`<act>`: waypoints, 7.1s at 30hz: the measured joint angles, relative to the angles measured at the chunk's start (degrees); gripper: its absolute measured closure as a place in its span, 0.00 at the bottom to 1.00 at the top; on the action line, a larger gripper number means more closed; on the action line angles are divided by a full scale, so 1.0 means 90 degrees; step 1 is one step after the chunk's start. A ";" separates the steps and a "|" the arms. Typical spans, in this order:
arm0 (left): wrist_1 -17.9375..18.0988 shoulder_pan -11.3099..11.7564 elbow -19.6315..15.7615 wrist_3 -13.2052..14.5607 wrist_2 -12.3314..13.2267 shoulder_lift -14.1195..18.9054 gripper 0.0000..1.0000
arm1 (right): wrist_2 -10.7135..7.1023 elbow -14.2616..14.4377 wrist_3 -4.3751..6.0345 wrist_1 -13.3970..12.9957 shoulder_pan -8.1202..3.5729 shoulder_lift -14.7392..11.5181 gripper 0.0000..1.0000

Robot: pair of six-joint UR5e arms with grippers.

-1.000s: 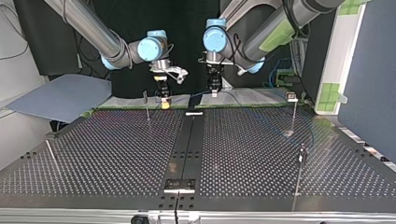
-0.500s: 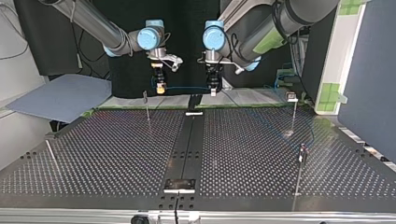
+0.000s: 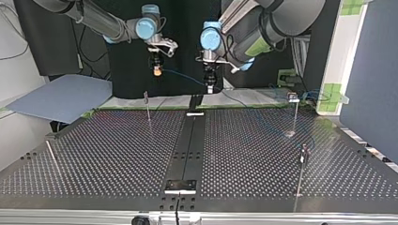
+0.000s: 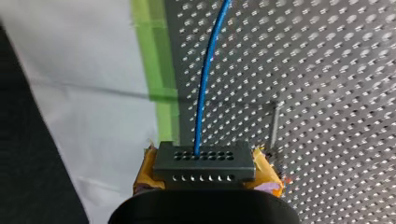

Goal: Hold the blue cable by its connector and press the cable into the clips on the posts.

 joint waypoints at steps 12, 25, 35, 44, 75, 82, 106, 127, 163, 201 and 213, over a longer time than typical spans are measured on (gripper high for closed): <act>-0.0133 -0.0437 0.0624 0.0203 -0.0078 -0.0651 1.00 | -0.0120 0.0168 -0.0172 0.0208 -0.0484 0.0003 1.00; -0.0235 -0.0806 0.1050 0.0320 -0.0256 -0.1351 1.00 | -0.0640 -0.0079 -0.0385 0.0337 -0.1131 -0.0004 1.00; -0.0419 -0.1020 0.1417 0.0118 -0.0355 -0.1461 1.00 | -0.0948 -0.0154 -0.0414 0.0303 -0.1641 -0.0008 1.00; -0.0640 -0.1148 0.1797 -0.0085 -0.0423 -0.1643 1.00 | -0.1278 -0.0274 -0.0426 0.0293 -0.1874 -0.0008 1.00; -0.1252 -0.1472 0.3525 -0.0731 -0.0712 -0.2225 1.00 | -0.2497 -0.0585 -0.0511 0.0059 -0.2857 0.0012 1.00; -0.1345 -0.1510 0.3916 -0.0762 -0.0637 -0.2433 1.00 | -0.2514 -0.0892 -0.0496 0.0323 -0.2953 0.0012 1.00; -0.1702 -0.1559 0.5083 -0.1044 -0.0428 -0.2985 1.00 | -0.2560 -0.1260 -0.0297 0.0518 -0.3263 0.0097 1.00; -0.1519 -0.1374 0.5014 -0.1059 -0.0153 -0.2996 1.00 | -0.2707 -0.1580 -0.0281 0.0687 -0.3289 0.0344 1.00; -0.2416 -0.1042 0.6086 -0.1004 0.0095 -0.3505 1.00 | -0.2757 -0.2373 -0.0252 0.1246 -0.3325 0.0356 1.00; -0.2559 -0.0597 0.6714 -0.1253 0.0227 -0.3510 1.00 | -0.3187 -0.3313 -0.0159 0.1520 -0.3447 0.0605 1.00; -0.2476 -0.0586 0.6504 -0.1285 0.0279 -0.3498 0.82 | -0.3258 -0.3484 -0.0241 0.1829 -0.3405 0.0762 1.00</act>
